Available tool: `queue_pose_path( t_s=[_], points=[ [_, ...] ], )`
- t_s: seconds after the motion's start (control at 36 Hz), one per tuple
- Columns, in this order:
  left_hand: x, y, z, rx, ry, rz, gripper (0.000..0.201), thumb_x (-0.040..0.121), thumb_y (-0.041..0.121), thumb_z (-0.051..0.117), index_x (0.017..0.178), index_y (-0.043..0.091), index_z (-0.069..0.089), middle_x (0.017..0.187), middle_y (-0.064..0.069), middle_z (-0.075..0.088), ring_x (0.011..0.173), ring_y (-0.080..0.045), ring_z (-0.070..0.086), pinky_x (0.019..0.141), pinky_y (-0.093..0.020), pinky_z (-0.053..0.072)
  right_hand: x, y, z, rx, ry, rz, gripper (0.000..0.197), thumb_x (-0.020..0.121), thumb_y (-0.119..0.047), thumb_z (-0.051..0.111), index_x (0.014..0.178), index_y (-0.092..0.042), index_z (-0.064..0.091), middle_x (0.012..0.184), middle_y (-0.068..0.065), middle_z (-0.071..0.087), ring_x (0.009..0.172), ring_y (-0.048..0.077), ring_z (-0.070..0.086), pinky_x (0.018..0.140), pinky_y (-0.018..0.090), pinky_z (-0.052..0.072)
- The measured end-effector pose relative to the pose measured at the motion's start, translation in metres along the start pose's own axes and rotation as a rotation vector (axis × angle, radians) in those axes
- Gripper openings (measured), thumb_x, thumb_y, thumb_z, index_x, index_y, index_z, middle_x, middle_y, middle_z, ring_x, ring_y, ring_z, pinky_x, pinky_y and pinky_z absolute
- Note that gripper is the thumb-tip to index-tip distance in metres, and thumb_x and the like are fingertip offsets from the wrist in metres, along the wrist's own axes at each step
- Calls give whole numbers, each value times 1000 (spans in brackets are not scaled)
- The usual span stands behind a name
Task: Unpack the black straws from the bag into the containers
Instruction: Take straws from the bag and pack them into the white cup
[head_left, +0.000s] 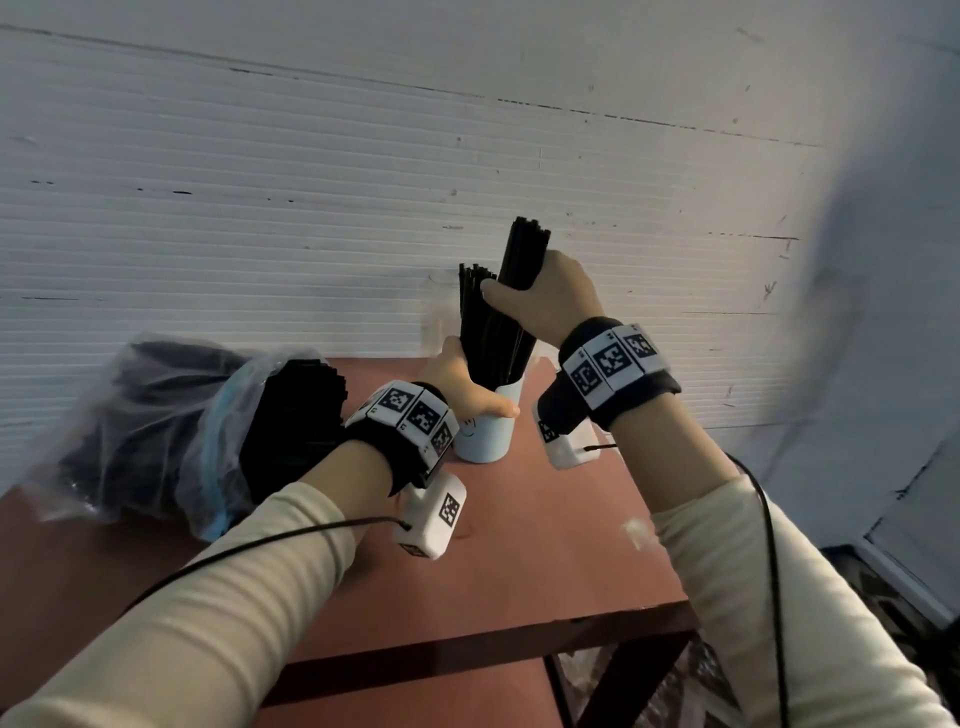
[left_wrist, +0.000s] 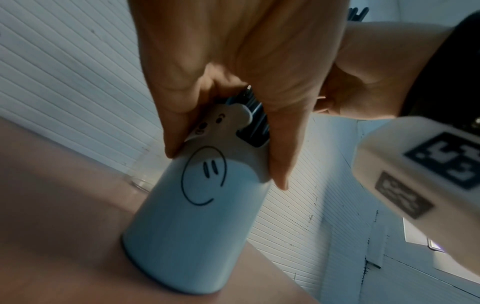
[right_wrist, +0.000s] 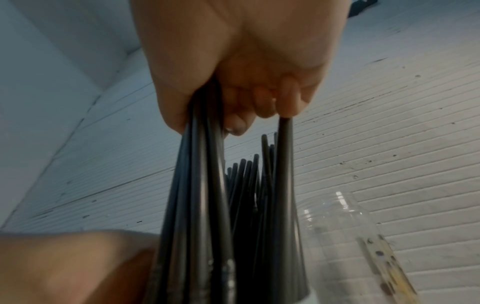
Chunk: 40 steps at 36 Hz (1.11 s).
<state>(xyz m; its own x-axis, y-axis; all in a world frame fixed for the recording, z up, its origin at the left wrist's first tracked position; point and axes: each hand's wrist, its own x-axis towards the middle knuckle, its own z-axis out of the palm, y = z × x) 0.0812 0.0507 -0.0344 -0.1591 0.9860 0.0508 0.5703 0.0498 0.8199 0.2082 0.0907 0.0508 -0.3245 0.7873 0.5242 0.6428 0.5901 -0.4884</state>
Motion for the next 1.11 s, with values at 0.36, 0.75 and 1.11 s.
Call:
queue_pose_path(
  t_s=[0.36,0.75,1.11],
  points=[
    [-3,-1,1,-22,-6,25,95,60,29,90,136,18,34,121,-1,56,112,-22,55,96,-37,48,-11,-2,1,334,213,-147,68,80,-32,74,132,-16,33,126,3,44,116,18,46,97,34,46],
    [-2,-2,4,-26,53,2,95,58,31,92,132,11,36,113,1,53,106,-19,53,88,-30,46,-14,5,11,108,157,-328,44,83,-35,71,123,-16,62,124,2,50,109,10,50,90,8,37],
    [-7,5,3,-46,37,-31,106,55,39,92,137,8,32,130,-5,54,121,-24,52,99,-35,45,-24,2,-3,-60,56,-337,44,93,-42,57,132,-22,55,133,-4,57,119,13,53,95,22,40]
  ],
)
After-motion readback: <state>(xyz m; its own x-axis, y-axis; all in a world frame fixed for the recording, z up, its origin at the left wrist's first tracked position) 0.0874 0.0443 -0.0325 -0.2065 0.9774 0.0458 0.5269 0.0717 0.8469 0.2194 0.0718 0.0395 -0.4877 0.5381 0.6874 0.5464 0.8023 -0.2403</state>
